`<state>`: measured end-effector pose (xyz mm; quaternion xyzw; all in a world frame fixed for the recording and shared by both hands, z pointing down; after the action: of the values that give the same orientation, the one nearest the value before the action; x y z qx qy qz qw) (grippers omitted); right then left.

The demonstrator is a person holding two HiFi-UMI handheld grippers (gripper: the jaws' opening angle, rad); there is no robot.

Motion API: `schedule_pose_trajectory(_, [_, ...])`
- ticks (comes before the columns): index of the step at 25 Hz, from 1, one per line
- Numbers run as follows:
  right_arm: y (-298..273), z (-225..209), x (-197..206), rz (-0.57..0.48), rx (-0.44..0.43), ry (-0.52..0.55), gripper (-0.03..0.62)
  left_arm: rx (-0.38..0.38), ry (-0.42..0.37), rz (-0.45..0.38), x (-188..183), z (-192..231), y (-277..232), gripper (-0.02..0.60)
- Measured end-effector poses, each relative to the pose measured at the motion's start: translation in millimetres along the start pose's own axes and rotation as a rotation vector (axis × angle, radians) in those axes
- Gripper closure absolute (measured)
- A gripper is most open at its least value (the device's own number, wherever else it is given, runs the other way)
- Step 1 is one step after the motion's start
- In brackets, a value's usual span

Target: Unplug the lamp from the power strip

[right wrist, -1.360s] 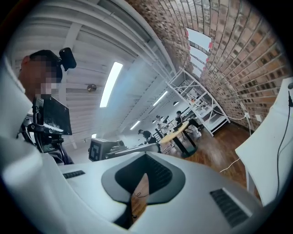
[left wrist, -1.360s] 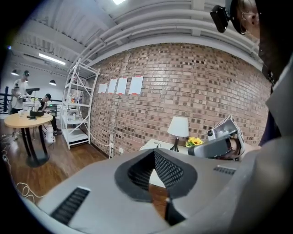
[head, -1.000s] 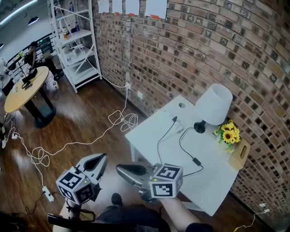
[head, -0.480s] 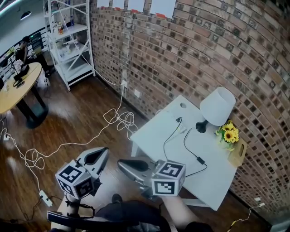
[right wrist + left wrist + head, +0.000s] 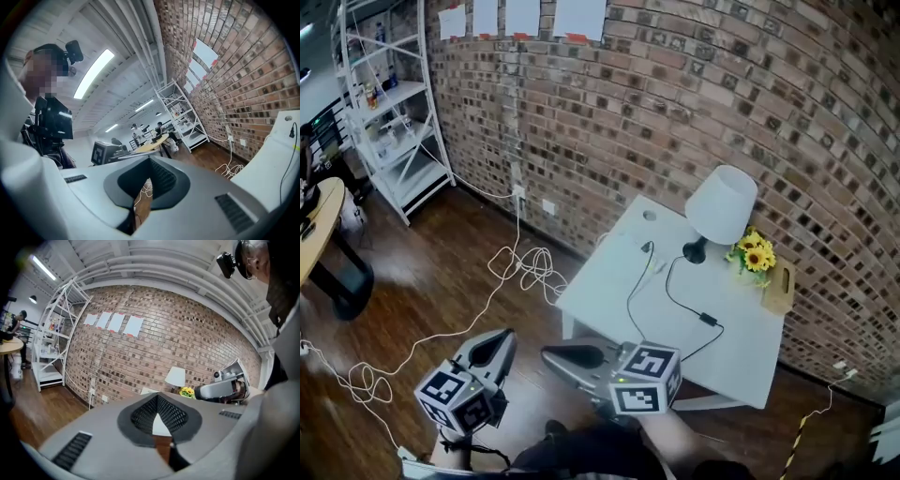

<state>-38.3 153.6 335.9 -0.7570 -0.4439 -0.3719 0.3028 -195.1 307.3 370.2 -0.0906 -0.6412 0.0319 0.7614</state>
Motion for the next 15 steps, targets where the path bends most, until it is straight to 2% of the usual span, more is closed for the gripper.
schedule_pose_trajectory(6, [21,-12,-8,-0.042,0.068,0.003,0.608,0.081,0.007,0.018,-10,-10,-35,0.563])
schedule_pose_trajectory(8, [29,-19,-14,-0.063,0.081,0.013,0.608,0.097,-0.023,0.034,-11,-11,-47,0.563])
schedule_pose_trajectory(15, [63,-62,-32,-0.088,0.078,0.022,0.608,0.091,-0.039,0.069,-25,-31,-99,0.563])
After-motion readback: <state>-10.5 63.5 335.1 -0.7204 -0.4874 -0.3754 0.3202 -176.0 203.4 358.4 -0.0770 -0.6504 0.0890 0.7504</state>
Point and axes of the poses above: the fingertips, and each gripper's own axes: y backward along the fingers, z to its left, x out of its underside, the point moved 10 cm from there along y, backward along the fingers, and after that the axes turned 5 degrees about -y, right-handed, at the moved point
